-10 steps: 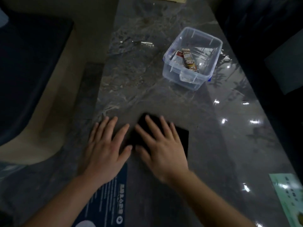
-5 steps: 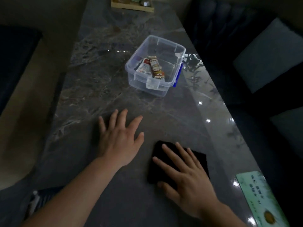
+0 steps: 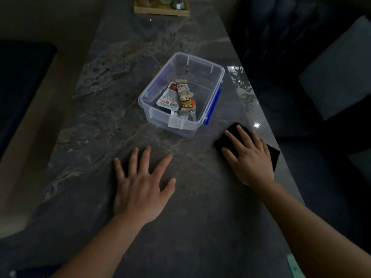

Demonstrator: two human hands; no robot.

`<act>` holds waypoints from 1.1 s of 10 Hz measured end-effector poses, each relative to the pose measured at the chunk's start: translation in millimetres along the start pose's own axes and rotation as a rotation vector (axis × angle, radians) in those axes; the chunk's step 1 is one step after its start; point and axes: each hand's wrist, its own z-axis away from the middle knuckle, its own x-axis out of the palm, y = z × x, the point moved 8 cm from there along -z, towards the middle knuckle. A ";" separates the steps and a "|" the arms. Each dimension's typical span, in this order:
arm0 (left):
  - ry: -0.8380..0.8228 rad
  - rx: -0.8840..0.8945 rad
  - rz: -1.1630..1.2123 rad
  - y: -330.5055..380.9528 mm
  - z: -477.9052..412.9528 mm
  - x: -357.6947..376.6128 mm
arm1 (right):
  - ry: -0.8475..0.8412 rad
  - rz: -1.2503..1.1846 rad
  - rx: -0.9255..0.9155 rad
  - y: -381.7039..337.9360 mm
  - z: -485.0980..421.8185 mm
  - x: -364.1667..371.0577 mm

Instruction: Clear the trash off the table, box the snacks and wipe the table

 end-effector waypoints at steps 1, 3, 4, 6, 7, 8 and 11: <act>-0.004 0.004 -0.008 0.8 -0.3 -1.4 | -0.002 0.013 0.018 6.2 -10.4 1.2; -0.025 -0.009 -0.016 0.8 0.5 -2.0 | -0.004 0.012 0.006 2.9 -6.7 1.5; -0.043 -0.011 -0.019 1.0 0.0 -1.5 | 0.000 0.021 0.018 1.6 -5.7 -0.5; -0.050 -0.008 -0.026 0.1 -0.8 0.7 | -0.012 0.037 0.023 1.9 -6.5 -2.3; -0.082 -0.025 -0.016 0.3 -0.2 -1.2 | -0.046 0.035 0.016 2.9 -6.9 -1.0; -0.154 -0.054 0.020 -4.4 -3.5 -2.7 | -0.146 0.003 0.007 7.1 -11.3 2.8; -0.255 -0.132 0.189 -10.4 19.4 -44.7 | -0.157 -0.159 0.043 7.8 2.9 -33.3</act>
